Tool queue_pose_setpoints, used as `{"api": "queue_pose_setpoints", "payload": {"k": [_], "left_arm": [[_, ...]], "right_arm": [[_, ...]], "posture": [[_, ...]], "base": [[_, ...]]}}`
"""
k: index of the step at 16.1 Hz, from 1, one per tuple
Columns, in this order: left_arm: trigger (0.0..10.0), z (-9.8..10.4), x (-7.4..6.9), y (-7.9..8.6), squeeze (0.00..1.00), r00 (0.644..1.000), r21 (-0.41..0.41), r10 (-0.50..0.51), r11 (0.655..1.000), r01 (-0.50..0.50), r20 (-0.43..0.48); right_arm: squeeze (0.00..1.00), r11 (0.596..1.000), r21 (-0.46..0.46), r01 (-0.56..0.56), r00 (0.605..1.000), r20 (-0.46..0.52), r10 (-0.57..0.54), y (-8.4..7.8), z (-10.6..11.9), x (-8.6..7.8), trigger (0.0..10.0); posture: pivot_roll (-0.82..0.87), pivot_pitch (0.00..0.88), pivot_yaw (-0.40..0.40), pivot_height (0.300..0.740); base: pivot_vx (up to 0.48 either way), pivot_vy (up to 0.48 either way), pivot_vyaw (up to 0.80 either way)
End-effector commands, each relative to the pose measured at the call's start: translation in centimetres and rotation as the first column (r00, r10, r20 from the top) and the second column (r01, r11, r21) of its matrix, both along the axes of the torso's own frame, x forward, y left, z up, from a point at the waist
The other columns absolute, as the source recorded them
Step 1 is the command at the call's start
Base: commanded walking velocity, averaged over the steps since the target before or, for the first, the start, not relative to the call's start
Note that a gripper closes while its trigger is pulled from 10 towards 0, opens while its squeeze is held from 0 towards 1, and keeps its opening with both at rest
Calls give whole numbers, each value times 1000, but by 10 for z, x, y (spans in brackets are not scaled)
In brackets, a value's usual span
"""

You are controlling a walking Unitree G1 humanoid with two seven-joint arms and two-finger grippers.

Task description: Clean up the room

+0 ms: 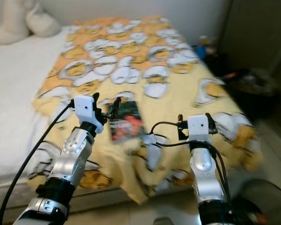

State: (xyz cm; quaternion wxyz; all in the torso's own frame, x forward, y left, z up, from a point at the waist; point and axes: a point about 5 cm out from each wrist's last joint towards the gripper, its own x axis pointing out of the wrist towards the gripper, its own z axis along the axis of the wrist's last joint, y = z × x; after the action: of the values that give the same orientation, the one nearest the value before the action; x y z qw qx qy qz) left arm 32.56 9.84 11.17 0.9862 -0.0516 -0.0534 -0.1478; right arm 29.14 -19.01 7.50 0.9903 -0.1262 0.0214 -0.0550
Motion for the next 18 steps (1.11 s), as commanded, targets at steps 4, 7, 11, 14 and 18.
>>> {"api": "queue_pose_setpoints", "payload": {"k": [4, 7, 11, 14, 18], "left_arm": [[10000, -3, 2, 12, 0, 997, 22, 69, 997, -68, -29], [10000, -12, 11, 7, 0, 988, 21, 27, 999, -24, -151], [10000, -32, 18, -18, 0, 926, -93, -90, 994, 59, -366], [10000, -11, 30, -18, 0, 963, -73, -52, 997, 33, -266], [10000, -13, 30, -19, 0, 960, -91, -62, 995, 38, -273]], "right_arm": [[0, 989, 145, -19, 1000, -20, 22, 14, 4, 10, 10000], [0, 958, 286, 35, 995, -104, -5, 8, 1, 27, 10000], [0, 871, 476, 119, 971, -241, -2, 5, -13, 37, 10000], [0, 948, 315, 50, 990, -144, -5, -2, 8, 46, 10000], [0, 971, 238, 9, 997, -82, 11, 9, 13, 43, 10000]], "posture": [[-193, 0, 78, 723], [-194, 0, 83, 723], [-181, 0, 88, 723], [-186, 0, 84, 723], [-201, 0, 80, 723]], "base": [[137, 436, 0], [0, 0, 0], [0, 0, 0], [271, -390, 0], [312, -359, 0]]}}
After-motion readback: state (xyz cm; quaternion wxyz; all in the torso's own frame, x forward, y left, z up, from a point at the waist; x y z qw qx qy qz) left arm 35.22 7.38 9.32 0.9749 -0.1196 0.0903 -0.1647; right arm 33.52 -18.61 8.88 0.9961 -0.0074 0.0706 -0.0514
